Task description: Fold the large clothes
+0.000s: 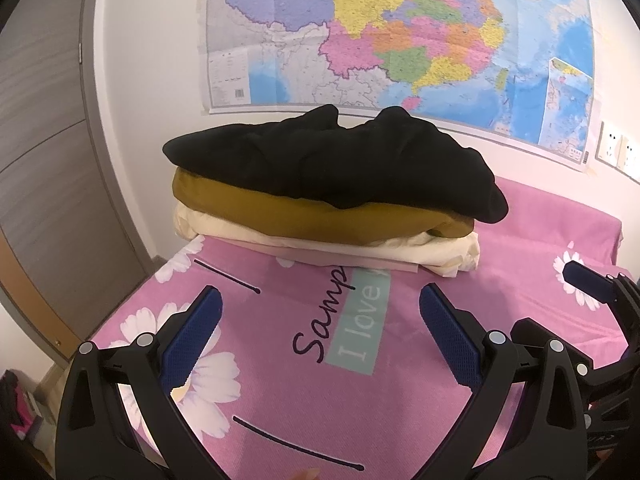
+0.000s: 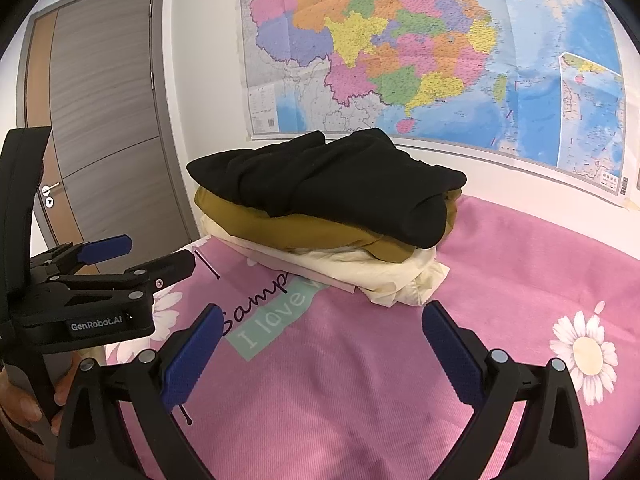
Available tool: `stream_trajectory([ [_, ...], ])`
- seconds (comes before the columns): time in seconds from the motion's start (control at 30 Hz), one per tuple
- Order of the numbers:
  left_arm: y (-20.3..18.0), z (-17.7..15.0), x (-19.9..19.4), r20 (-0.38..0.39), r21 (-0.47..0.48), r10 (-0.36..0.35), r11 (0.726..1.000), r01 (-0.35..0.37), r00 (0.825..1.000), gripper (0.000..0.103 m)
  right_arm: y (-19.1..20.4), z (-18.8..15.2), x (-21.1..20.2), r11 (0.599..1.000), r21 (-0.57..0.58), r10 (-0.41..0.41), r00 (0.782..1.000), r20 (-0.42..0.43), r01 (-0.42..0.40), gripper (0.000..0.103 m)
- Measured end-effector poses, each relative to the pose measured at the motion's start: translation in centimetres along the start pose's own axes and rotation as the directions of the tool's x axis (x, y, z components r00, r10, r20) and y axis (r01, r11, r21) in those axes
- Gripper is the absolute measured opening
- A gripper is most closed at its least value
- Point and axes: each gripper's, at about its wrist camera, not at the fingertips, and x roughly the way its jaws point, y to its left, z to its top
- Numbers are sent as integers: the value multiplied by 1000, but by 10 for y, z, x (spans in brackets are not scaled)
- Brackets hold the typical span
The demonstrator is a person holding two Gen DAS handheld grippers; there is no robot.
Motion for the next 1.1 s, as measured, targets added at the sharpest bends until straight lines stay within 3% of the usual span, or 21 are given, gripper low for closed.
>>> stream_trajectory([
  [1.1, -4, -3, 0, 1, 8, 0, 1000, 0, 1000, 98, -3, -1, 0, 1000, 11, 4, 1000, -3, -4, 97],
])
